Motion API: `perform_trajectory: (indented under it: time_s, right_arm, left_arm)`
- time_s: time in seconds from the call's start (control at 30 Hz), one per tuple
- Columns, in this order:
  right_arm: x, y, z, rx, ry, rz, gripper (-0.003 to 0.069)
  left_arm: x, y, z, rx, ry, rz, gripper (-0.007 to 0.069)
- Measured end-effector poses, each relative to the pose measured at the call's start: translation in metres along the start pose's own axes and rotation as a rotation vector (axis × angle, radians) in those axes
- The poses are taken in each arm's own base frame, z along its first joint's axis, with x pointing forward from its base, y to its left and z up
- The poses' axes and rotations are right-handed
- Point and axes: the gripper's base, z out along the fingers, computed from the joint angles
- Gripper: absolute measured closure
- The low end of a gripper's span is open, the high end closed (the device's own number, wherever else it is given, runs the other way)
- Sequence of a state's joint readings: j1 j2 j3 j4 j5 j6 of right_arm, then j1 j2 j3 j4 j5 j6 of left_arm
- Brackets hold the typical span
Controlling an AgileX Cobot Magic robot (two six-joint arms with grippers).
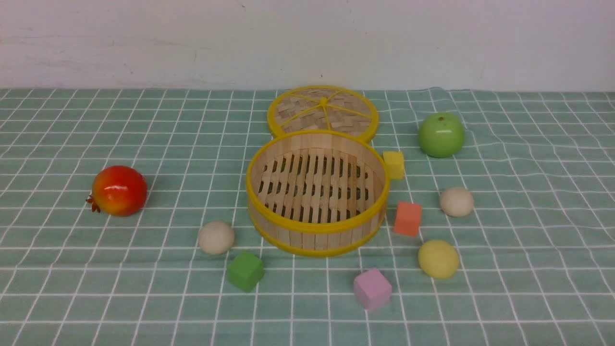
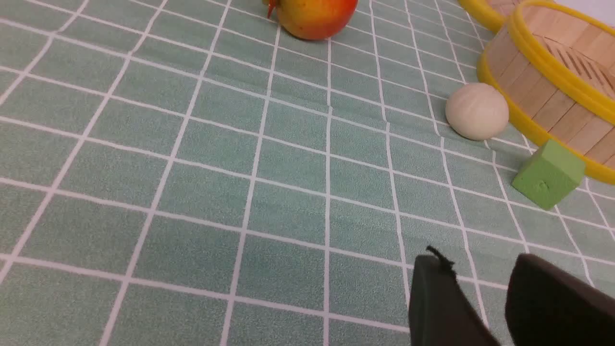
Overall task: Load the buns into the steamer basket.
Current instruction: Use the left arm to grab a steamed stuffed bun
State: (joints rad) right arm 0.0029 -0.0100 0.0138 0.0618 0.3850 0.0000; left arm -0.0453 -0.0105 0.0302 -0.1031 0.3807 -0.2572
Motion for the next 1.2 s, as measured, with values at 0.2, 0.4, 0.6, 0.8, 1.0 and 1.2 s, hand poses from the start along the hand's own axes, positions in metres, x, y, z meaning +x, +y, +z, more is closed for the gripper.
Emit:
perform_trajectory:
  time_s: [0.2, 0.4, 0.6, 0.8, 1.0, 1.2]
  right_arm:
    - [0.000, 0.000, 0.000, 0.000, 0.000, 0.000, 0.0420]
    - [0.000, 0.000, 0.000, 0.000, 0.000, 0.000, 0.0420]
    - [0.000, 0.000, 0.000, 0.000, 0.000, 0.000, 0.0420]
    - [0.000, 0.000, 0.000, 0.000, 0.000, 0.000, 0.0420]
    - [0.000, 0.000, 0.000, 0.000, 0.000, 0.000, 0.0420]
    - [0.000, 0.000, 0.000, 0.000, 0.000, 0.000, 0.0420]
  left_arm:
    - [0.000, 0.000, 0.000, 0.000, 0.000, 0.000, 0.0407]
    - [0.000, 0.000, 0.000, 0.000, 0.000, 0.000, 0.0407]
    - [0.000, 0.000, 0.000, 0.000, 0.000, -0.001, 0.0407]
    - [0.000, 0.000, 0.000, 0.000, 0.000, 0.000, 0.0404]
    - [-0.002, -0.002, 0.000, 0.017, -0.018, -0.053, 0.0396]
    - [-0.014, -0.011, -0.002, 0.163, -0.115, -0.598, 0.0396]
